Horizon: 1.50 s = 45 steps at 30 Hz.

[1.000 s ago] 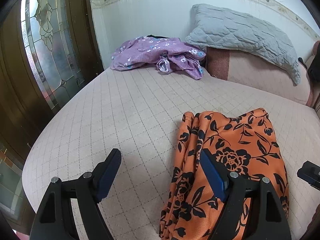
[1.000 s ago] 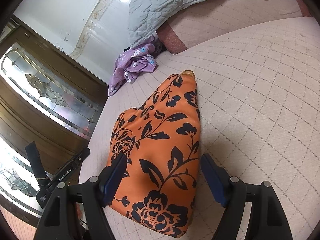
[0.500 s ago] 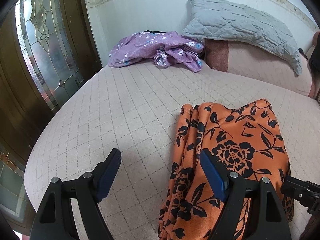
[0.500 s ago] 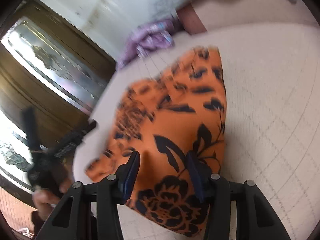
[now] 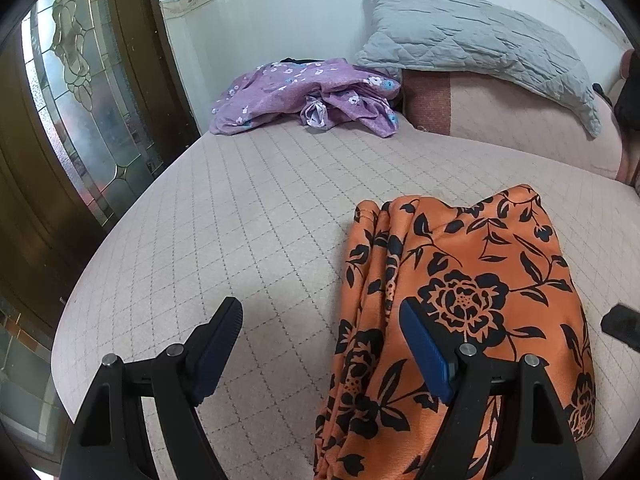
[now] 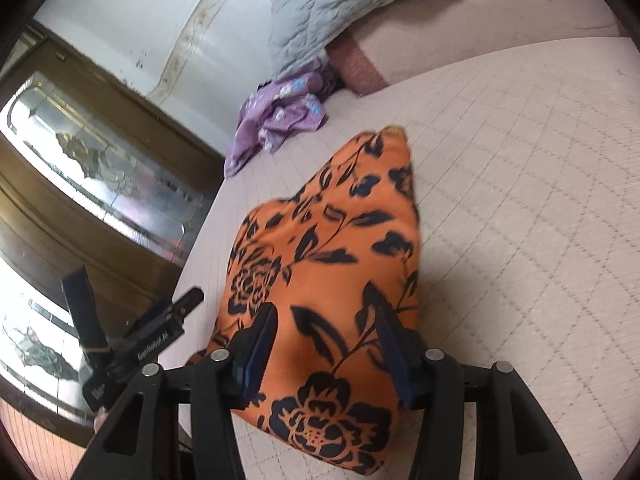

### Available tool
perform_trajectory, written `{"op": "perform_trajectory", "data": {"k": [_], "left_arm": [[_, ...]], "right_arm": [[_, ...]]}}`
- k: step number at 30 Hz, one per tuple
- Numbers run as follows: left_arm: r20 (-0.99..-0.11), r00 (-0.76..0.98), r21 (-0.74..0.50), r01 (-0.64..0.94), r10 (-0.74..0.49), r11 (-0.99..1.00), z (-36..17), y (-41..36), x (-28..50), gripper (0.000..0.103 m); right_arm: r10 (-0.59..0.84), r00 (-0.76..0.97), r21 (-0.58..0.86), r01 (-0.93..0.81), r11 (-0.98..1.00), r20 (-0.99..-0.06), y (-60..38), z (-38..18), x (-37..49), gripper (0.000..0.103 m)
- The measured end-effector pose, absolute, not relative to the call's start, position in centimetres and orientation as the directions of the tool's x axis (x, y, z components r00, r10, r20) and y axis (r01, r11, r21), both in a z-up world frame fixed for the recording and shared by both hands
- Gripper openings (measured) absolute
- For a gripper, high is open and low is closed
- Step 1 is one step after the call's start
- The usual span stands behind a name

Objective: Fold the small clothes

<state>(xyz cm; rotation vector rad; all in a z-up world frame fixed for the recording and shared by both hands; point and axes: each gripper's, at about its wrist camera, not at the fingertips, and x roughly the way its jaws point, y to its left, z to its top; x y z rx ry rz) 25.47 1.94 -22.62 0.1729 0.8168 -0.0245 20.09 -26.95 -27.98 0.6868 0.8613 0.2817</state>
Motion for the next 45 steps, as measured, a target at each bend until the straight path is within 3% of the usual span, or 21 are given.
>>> {"op": "perform_trajectory", "data": {"k": [45], "left_arm": [[-0.735,0.677,0.138,0.092,0.04,0.986,-22.7,1.7,25.5,0.081]], "right_arm": [[0.432,0.655,0.648,0.118,0.752,-0.62,-28.2,-28.3,19.9,0.061]]}}
